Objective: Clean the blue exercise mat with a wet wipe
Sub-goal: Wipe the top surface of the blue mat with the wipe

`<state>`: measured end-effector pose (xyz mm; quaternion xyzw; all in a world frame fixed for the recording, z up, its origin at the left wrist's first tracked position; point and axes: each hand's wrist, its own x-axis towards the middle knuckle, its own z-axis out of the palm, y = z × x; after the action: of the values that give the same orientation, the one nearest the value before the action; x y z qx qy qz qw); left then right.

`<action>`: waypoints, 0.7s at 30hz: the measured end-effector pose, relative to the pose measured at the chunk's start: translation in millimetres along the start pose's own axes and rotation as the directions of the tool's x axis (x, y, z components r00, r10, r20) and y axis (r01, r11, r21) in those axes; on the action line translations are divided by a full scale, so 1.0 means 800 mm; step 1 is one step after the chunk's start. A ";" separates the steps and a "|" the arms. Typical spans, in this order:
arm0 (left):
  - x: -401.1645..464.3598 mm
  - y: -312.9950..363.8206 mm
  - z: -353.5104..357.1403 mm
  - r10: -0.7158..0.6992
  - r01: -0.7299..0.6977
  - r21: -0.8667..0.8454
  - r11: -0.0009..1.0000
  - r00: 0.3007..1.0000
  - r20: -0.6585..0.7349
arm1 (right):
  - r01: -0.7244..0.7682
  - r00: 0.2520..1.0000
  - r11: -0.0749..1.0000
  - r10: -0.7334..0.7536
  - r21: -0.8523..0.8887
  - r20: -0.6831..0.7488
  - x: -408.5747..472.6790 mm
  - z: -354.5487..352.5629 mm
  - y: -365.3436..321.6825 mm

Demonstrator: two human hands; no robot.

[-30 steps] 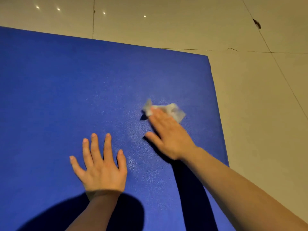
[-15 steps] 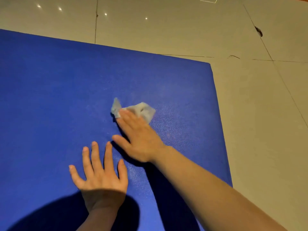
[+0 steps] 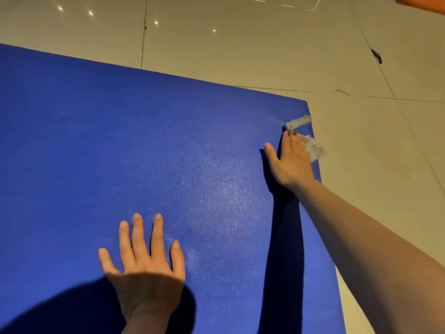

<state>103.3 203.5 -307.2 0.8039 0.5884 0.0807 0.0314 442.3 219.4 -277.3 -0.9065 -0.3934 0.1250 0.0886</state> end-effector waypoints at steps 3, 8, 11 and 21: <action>0.000 0.005 -0.003 -0.003 0.001 -0.032 0.999 0.999 -0.035 | 0.105 0.994 0.992 -0.103 0.064 -0.030 -0.008 0.007 -0.044; -0.003 0.009 -0.009 -0.002 -0.001 -0.066 0.998 0.998 -0.055 | 0.566 0.808 0.817 -0.576 0.110 0.121 -0.036 0.035 -0.161; -0.001 0.011 -0.009 -0.032 0.026 -0.086 0.996 0.997 -0.067 | 0.595 0.790 0.800 -0.599 0.075 0.127 0.002 0.035 -0.163; -0.001 0.004 0.004 0.053 -0.049 0.021 0.999 0.974 -0.221 | 0.058 0.998 0.984 -0.059 0.166 0.000 0.093 0.021 -0.159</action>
<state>106.6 201.5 -310.0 0.8050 0.5680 0.1658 -0.0427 398.5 361.4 -272.0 -0.8837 -0.4083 0.1569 0.1663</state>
